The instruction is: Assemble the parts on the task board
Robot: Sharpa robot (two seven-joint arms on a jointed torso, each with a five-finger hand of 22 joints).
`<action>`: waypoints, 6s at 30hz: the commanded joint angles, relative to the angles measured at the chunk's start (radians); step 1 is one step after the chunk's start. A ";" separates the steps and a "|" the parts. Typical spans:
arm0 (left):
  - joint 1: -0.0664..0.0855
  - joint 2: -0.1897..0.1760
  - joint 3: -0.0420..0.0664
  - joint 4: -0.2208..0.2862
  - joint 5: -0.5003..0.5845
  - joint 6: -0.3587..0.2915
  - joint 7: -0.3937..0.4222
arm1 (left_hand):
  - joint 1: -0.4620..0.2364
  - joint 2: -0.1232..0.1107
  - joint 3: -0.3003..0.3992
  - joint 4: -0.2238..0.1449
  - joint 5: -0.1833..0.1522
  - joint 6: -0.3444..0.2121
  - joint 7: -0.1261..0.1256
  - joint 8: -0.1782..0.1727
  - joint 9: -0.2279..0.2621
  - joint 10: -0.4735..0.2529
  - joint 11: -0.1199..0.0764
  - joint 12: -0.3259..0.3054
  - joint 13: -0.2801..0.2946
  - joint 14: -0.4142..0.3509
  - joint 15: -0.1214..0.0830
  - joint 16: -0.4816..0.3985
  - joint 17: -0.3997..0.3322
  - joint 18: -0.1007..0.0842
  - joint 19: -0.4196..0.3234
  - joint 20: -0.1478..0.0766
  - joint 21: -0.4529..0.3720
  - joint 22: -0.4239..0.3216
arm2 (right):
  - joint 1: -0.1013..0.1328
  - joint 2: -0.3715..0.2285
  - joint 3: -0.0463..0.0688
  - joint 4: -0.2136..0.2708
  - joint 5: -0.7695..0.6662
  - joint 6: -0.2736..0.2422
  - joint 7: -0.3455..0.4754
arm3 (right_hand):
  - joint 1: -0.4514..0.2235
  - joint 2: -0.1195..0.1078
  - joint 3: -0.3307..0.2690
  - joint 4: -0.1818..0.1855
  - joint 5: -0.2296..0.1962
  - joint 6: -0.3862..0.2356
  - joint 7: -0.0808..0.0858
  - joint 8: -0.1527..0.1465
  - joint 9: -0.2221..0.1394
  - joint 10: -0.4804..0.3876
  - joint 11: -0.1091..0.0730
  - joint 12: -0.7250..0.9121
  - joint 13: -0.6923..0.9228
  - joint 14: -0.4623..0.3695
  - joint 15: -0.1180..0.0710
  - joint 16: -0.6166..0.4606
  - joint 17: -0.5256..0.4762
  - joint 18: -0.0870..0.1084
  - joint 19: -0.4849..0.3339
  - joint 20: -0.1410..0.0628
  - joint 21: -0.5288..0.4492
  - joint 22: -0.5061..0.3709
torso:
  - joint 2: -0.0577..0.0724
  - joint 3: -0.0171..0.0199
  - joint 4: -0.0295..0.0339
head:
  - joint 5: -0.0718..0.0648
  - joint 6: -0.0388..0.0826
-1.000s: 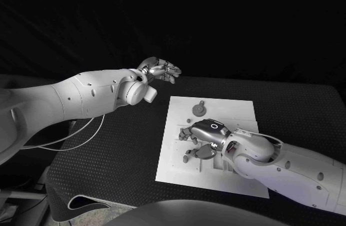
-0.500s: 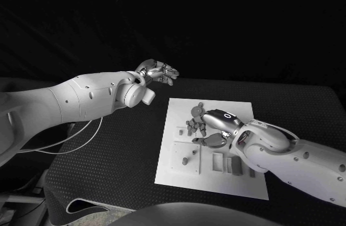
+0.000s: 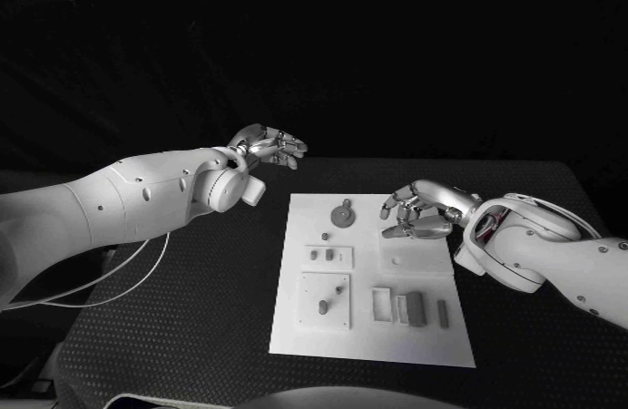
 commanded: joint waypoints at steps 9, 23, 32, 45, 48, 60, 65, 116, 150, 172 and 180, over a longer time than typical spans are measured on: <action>-0.002 0.003 0.000 0.003 0.009 0.019 0.015 | -0.013 0.002 -0.007 0.002 0.004 -0.003 -0.001 0.006 -0.001 -0.002 -0.001 0.005 0.002 0.007 0.001 -0.007 0.002 0.000 0.005 0.001 0.005 -0.002 | 0.001 -0.061 -0.030 0.056 0.095 0.263 -0.319 | -0.118 -0.012 0.024 0.115 -0.003 0.050 -0.019 0.012 0.046 -0.058 -0.020 0.365 0.284 0.034 -0.022 0.260 0.026 0.013 0.069 -0.066 0.178 0.021 | -0.016 0.0029 -0.0206 | -0.035 0.008; -0.011 0.005 -0.001 0.014 0.009 0.024 0.011 | -0.017 0.003 -0.009 0.003 0.004 -0.004 -0.001 0.006 -0.001 -0.002 -0.001 0.005 0.002 0.006 0.001 -0.008 0.003 0.000 0.004 0.001 0.005 -0.003 | 0.001 -0.125 -0.074 0.125 0.025 0.357 -0.492 | -0.275 -0.016 0.022 0.244 -0.003 0.092 -0.040 0.025 0.076 -0.038 -0.041 0.417 0.288 0.058 -0.041 0.307 0.021 0.013 0.072 -0.092 0.192 0.019 | -0.023 -0.0023 -0.0251 | -0.057 -0.001; -0.012 0.003 -0.003 0.020 0.009 0.025 0.008 | -0.018 0.003 -0.009 0.004 0.004 -0.005 -0.001 0.006 -0.002 -0.003 -0.001 0.004 0.001 0.005 0.001 -0.009 0.003 0.000 0.004 0.001 0.005 -0.003 | 0.000 -0.133 -0.092 0.126 0.016 0.394 -0.501 | -0.303 -0.019 0.032 0.261 -0.003 0.106 -0.045 0.025 0.086 -0.037 -0.046 0.428 0.285 0.066 -0.045 0.326 0.025 0.013 0.068 -0.098 0.198 0.019 | -0.022 -0.0031 -0.0258 | -0.061 -0.008; -0.012 0.003 -0.003 0.029 0.009 0.026 0.008 | -0.018 0.003 -0.009 0.004 0.004 -0.006 -0.001 0.006 -0.002 -0.004 -0.001 0.003 0.001 0.005 0.002 -0.010 0.004 0.000 0.003 0.001 0.004 -0.004 | -0.041 -0.089 -0.121 0.099 0.044 0.347 -0.501 | -0.320 -0.026 0.034 0.267 -0.003 0.115 -0.049 0.023 0.091 -0.035 -0.049 0.437 0.284 0.069 -0.048 0.339 0.026 0.013 0.066 -0.100 0.204 0.020 | -0.022 -0.0017 -0.0253 | -0.064 -0.016; -0.012 0.001 -0.003 0.029 0.009 0.025 0.008 | -0.019 0.003 -0.010 0.004 0.004 -0.006 -0.001 0.006 -0.002 -0.004 0.000 0.003 0.001 0.005 0.002 -0.010 0.004 0.000 0.003 0.001 0.004 -0.004 | -0.048 -0.075 -0.121 0.093 0.045 0.339 -0.500 | -0.323 -0.030 0.035 0.268 -0.003 0.115 -0.049 0.021 0.092 -0.036 -0.050 0.438 0.284 0.067 -0.048 0.340 0.023 0.013 0.065 -0.100 0.205 0.019 | -0.022 -0.0012 -0.0258 | -0.061 -0.018; -0.012 0.000 -0.003 0.031 0.009 0.025 0.008 | -0.020 0.003 -0.010 0.004 0.004 -0.007 -0.001 0.006 -0.002 -0.005 0.000 0.003 0.001 0.005 0.002 -0.011 0.004 0.000 0.003 0.002 0.005 -0.005 | -0.065 -0.038 -0.121 0.065 0.045 0.314 -0.499 | -0.328 -0.044 0.046 0.272 -0.003 0.110 -0.047 0.012 0.092 -0.040 -0.048 0.439 0.280 0.058 -0.047 0.343 0.009 0.013 0.063 -0.102 0.207 0.018 | -0.021 -0.0014 -0.0268 | -0.058 -0.025; -0.012 -0.001 -0.003 0.032 0.009 0.026 0.008 | -0.021 0.003 -0.011 0.005 0.004 -0.007 0.000 0.005 -0.003 -0.005 0.000 0.003 0.001 0.005 0.002 -0.011 0.005 -0.001 0.002 0.002 0.005 -0.005 | -0.070 -0.026 -0.121 0.045 0.045 0.304 -0.500 | -0.331 -0.051 0.056 0.276 -0.003 0.094 -0.040 -0.004 0.088 -0.048 -0.042 0.436 0.275 0.041 -0.042 0.342 -0.011 0.013 0.058 -0.101 0.208 0.018 | -0.021 -0.0012 -0.0258 | -0.056 -0.027; -0.011 0.001 -0.003 0.029 0.009 0.030 0.003 | -0.025 0.004 -0.011 0.008 0.004 -0.009 0.000 0.005 -0.004 -0.006 0.000 0.002 0.001 0.004 0.002 -0.014 0.007 0.000 0.001 0.002 0.005 -0.006 | -0.042 0.032 -0.123 0.077 0.169 0.224 -0.494 | -0.434 0.138 0.064 0.033 -0.003 0.185 -0.060 -0.028 0.087 -0.024 -0.060 0.455 0.232 0.046 -0.054 0.392 -0.069 0.013 0.055 -0.094 0.224 0.014 | -0.020 -0.0018 -0.0266 | -0.053 -0.039; -0.011 0.001 -0.003 0.029 0.009 0.030 0.001 | -0.027 0.004 -0.011 0.009 0.004 -0.010 0.000 0.006 -0.004 -0.006 0.001 0.002 0.001 0.003 0.003 -0.015 0.008 -0.001 0.000 0.002 0.005 -0.008 | -0.060 0.057 -0.133 0.054 0.163 0.247 -0.498 | -0.458 0.120 0.070 0.043 -0.003 0.183 -0.058 -0.035 0.086 -0.028 -0.058 0.455 0.230 0.039 -0.053 0.397 -0.078 0.013 0.053 -0.093 0.222 0.015 | -0.020 -0.0015 -0.0271 | -0.041 -0.047; -0.011 0.000 -0.003 0.029 0.009 0.027 -0.004 | -0.029 0.004 -0.011 0.011 0.004 -0.011 0.001 0.005 -0.005 -0.007 0.001 0.002 0.001 0.004 0.003 -0.016 0.009 -0.001 0.000 0.002 0.005 -0.008 | -0.067 0.066 -0.135 0.041 0.167 0.253 -0.498 | -0.481 0.030 0.097 0.086 -0.003 0.154 -0.046 -0.059 0.084 -0.052 -0.047 0.442 0.216 -0.021 -0.045 0.385 -0.156 0.013 0.038 -0.088 0.210 0.013 | -0.020 -0.0013 -0.0276 | -0.035 -0.051; -0.011 -0.001 -0.003 0.029 0.009 0.027 -0.004 | -0.029 0.004 -0.011 0.012 0.004 -0.012 0.001 0.005 -0.005 -0.008 0.001 0.002 0.000 0.003 0.003 -0.016 0.009 -0.001 0.000 0.002 0.005 -0.008 | -0.067 0.066 -0.136 0.040 0.163 0.243 -0.498 | -0.473 -0.052 0.140 0.169 -0.003 0.136 -0.039 -0.069 0.089 -0.063 -0.040 0.442 0.209 -0.033 -0.039 0.388 -0.169 0.013 0.035 -0.085 0.206 0.013 | -0.020 -0.0012 -0.0275 | -0.035 -0.053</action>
